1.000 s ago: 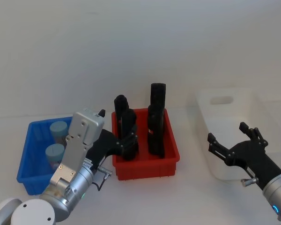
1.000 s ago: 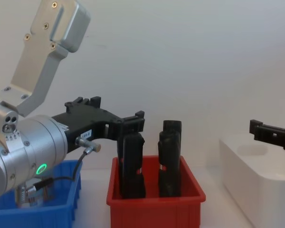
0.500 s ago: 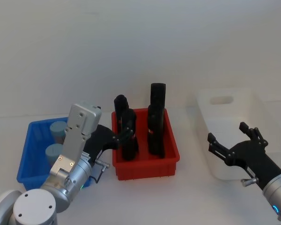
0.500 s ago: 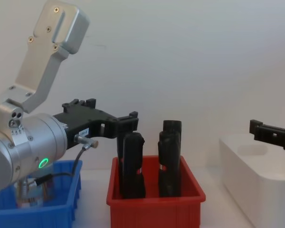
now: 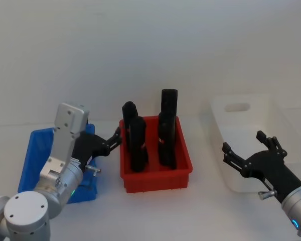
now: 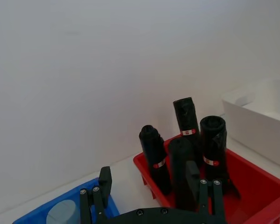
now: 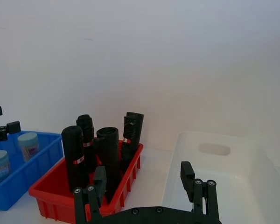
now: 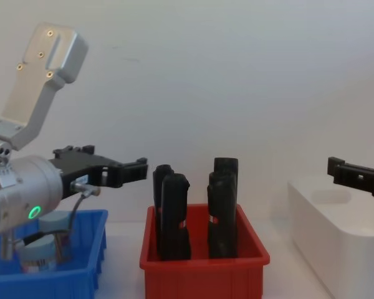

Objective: Pick the cotton swabs from the blue box and place them into the white box.

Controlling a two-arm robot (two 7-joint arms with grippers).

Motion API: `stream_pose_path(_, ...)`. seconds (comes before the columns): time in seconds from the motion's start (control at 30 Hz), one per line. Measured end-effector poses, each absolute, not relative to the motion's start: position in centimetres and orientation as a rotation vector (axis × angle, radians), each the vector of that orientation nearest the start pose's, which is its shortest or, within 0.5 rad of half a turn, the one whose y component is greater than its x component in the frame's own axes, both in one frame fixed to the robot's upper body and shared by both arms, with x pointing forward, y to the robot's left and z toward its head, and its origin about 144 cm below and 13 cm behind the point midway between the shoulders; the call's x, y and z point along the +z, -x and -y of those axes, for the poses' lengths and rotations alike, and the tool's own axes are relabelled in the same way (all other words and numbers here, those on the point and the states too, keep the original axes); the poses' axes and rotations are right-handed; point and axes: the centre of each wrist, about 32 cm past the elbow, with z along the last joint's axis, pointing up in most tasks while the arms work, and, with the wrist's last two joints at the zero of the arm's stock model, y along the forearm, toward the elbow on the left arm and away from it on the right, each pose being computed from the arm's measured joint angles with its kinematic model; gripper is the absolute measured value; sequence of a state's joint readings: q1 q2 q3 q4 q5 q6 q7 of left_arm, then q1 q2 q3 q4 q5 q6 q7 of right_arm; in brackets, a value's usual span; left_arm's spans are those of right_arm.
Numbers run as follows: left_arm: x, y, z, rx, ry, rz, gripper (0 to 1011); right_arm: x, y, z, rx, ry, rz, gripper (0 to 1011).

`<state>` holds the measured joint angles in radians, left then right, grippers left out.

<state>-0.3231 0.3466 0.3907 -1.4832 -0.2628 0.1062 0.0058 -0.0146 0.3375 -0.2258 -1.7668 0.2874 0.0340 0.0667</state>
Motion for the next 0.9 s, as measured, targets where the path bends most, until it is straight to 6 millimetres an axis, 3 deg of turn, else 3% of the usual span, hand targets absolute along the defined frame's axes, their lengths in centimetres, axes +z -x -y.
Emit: stream_pose_path(0.9,119.0,-54.7,-27.8,1.408,-0.236,-0.065,1004,118.9,-44.3,23.7,-1.23,-0.026,0.075,1002)
